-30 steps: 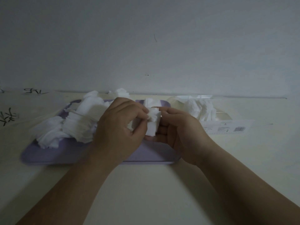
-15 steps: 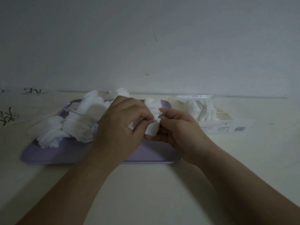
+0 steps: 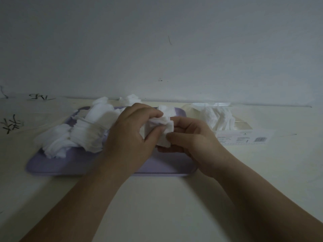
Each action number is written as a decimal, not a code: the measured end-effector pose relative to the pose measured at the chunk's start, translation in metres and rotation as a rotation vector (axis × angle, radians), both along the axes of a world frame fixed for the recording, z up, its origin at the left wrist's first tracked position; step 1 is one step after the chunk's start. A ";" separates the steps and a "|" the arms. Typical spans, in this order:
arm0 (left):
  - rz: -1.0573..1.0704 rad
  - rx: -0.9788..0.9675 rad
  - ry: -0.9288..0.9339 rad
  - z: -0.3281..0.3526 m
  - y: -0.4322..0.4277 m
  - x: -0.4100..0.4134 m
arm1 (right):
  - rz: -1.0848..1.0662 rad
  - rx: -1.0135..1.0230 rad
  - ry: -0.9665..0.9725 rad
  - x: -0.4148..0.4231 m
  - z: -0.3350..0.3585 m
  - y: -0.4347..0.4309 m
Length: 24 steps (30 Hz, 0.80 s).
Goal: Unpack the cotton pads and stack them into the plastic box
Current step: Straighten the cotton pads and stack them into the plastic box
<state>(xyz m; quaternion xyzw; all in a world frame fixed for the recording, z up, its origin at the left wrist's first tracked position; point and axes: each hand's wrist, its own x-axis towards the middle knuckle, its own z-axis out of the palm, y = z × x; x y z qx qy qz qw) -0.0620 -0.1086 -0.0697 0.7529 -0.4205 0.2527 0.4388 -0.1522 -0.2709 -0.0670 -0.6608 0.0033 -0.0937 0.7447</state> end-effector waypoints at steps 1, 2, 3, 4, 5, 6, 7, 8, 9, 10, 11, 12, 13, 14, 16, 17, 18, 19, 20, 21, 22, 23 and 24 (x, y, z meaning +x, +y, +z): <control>0.017 -0.003 0.022 -0.001 0.000 0.000 | -0.021 -0.026 -0.006 0.001 -0.002 0.000; 0.032 -0.011 0.076 -0.001 0.000 -0.001 | -0.046 -0.045 -0.012 0.001 -0.004 0.000; 0.039 -0.029 0.173 -0.002 0.000 -0.001 | -0.071 -0.053 -0.013 0.002 -0.005 0.000; 0.041 -0.039 0.305 -0.001 0.000 -0.002 | -0.091 -0.048 -0.007 0.004 -0.006 0.000; 0.028 -0.049 0.450 0.000 0.001 -0.001 | -0.105 -0.037 0.005 0.005 -0.007 -0.001; -0.013 -0.063 0.595 0.001 0.001 -0.001 | -0.115 -0.030 0.017 0.006 -0.006 -0.002; -0.074 -0.087 0.714 0.002 0.001 0.000 | -0.122 -0.029 0.022 0.006 -0.006 -0.003; -0.119 -0.100 0.771 0.002 0.001 0.000 | -0.128 -0.039 0.018 0.006 -0.005 -0.003; -0.141 -0.106 0.785 0.002 0.002 0.000 | -0.143 -0.060 0.007 0.006 -0.006 -0.004; -0.136 -0.109 0.768 0.001 0.003 0.000 | -0.168 -0.088 -0.005 0.005 -0.006 -0.003; -0.138 -0.118 0.759 0.001 0.004 0.000 | -0.205 -0.117 -0.018 0.004 -0.006 -0.003; -0.147 -0.122 0.752 0.000 0.004 0.001 | -0.249 -0.143 -0.029 0.004 -0.006 -0.003; -0.152 -0.122 0.751 0.001 0.004 0.000 | -0.295 -0.163 -0.044 0.004 -0.006 -0.003; -0.154 -0.114 0.745 0.000 0.003 0.000 | -0.337 -0.174 -0.060 0.004 -0.005 -0.003; -0.149 -0.115 0.743 -0.001 0.002 0.001 | -0.390 -0.173 -0.085 0.003 -0.003 -0.002; -0.161 -0.127 0.757 -0.001 0.001 0.001 | -0.408 -0.169 -0.090 0.003 -0.002 -0.002; -0.184 -0.141 0.783 -0.001 0.001 0.002 | -0.425 -0.167 -0.091 0.002 -0.001 0.000; -0.209 -0.155 0.807 -0.002 0.001 0.003 | -0.443 -0.166 -0.094 0.002 -0.001 0.000; -0.228 -0.166 0.823 -0.003 0.001 0.004 | -0.462 -0.168 -0.096 0.001 -0.001 0.001; -0.236 -0.179 0.838 -0.004 0.000 0.005 | -0.481 -0.172 -0.100 0.002 -0.001 0.001; -0.238 -0.194 0.854 -0.005 0.000 0.005 | -0.500 -0.176 -0.100 0.002 -0.001 0.001; -0.231 -0.205 0.864 -0.006 -0.001 0.006 | -0.518 -0.177 -0.098 0.003 -0.001 0.001; -0.215 -0.212 0.870 -0.007 -0.001 0.006 | -0.534 -0.178 -0.092 0.003 -0.001 0.001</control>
